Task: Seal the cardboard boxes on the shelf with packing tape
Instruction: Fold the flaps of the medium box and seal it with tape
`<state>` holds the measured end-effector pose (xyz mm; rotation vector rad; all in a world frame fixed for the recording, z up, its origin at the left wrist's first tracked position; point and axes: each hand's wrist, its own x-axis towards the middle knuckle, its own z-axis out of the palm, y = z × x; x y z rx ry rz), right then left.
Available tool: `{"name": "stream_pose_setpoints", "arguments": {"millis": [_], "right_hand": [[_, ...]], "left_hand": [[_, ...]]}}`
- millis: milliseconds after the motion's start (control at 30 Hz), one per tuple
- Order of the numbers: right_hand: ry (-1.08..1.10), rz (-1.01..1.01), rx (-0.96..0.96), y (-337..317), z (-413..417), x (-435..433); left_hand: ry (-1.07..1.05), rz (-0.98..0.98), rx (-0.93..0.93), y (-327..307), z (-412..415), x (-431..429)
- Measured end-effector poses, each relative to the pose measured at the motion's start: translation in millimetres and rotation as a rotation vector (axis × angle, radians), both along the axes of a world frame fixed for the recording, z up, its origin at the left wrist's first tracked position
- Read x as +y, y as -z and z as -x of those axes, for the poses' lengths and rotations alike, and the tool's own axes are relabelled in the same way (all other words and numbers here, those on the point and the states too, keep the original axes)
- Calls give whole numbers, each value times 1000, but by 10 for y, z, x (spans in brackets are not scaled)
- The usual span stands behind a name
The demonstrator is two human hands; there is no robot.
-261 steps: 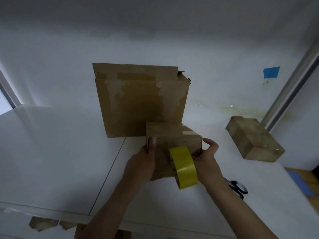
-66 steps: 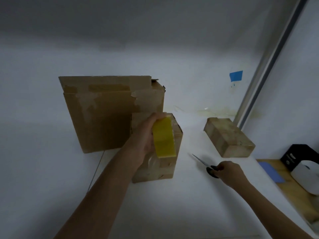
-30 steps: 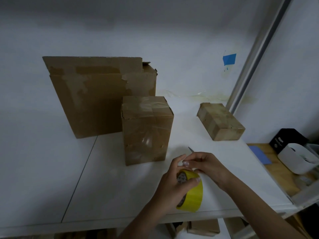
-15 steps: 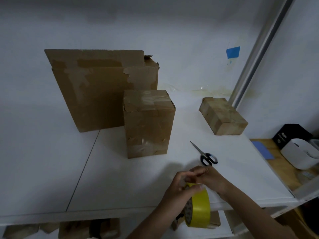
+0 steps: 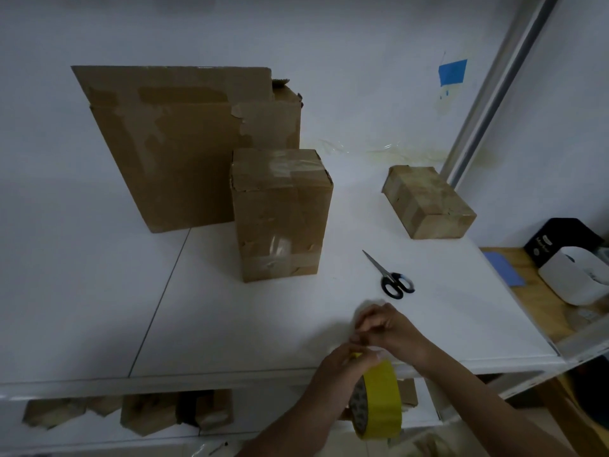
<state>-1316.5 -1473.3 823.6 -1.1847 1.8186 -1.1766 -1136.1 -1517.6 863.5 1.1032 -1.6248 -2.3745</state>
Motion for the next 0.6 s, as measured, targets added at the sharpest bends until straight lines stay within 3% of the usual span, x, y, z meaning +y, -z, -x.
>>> {"name": "stream_pose_setpoints", "arguments": {"millis": [400, 600], "right_hand": [[-60, -85, 296, 118, 40, 51], [-13, 78, 389, 134, -42, 84]], "left_hand": [[0, -37, 71, 326, -258, 209], [1, 13, 94, 412, -287, 207]]}}
